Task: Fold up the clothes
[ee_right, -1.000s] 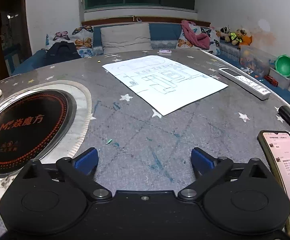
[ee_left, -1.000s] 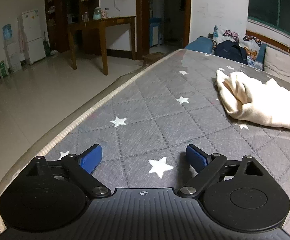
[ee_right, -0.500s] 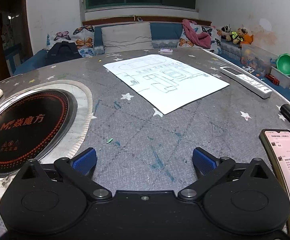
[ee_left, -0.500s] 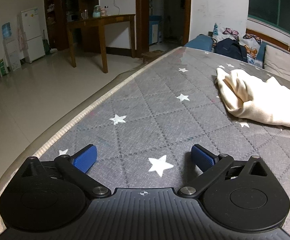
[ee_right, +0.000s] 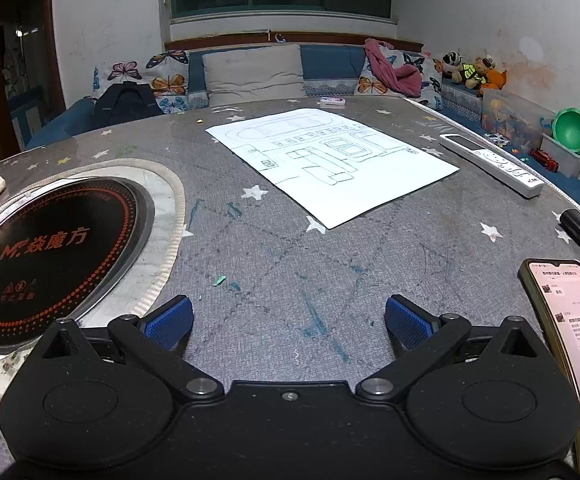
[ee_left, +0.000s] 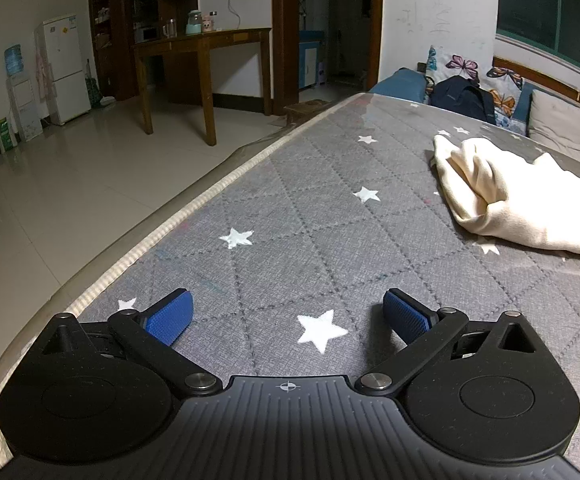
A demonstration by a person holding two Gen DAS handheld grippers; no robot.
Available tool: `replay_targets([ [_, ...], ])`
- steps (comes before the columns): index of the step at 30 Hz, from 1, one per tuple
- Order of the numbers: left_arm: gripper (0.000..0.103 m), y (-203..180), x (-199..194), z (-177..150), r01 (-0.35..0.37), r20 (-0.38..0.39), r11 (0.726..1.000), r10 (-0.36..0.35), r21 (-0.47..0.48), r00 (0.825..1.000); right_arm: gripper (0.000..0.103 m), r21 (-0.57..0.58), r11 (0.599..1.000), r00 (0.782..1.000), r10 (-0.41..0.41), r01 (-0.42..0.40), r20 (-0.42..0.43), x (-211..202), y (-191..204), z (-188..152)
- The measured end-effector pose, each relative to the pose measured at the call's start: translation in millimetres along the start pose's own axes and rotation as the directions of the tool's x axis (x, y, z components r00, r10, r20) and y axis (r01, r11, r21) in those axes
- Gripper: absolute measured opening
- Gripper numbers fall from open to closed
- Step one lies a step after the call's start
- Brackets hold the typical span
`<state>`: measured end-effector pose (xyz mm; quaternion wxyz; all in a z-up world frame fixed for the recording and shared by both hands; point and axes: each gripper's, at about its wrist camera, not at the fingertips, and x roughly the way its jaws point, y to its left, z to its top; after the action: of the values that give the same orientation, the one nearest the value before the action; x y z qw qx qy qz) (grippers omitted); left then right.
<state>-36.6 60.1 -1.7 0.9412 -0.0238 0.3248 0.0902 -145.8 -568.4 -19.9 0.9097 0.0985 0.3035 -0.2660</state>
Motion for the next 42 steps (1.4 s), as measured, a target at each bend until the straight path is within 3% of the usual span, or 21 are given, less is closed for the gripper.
replay_targets([
  [42, 0.103, -9.7, -2.2, 1.3, -0.002, -0.002, 1.000, 0.002, 0.002, 1.000, 0.103, 0.001, 1.000, 1.000, -0.001, 0.001, 0.000, -1.3, 0.6, -1.9],
])
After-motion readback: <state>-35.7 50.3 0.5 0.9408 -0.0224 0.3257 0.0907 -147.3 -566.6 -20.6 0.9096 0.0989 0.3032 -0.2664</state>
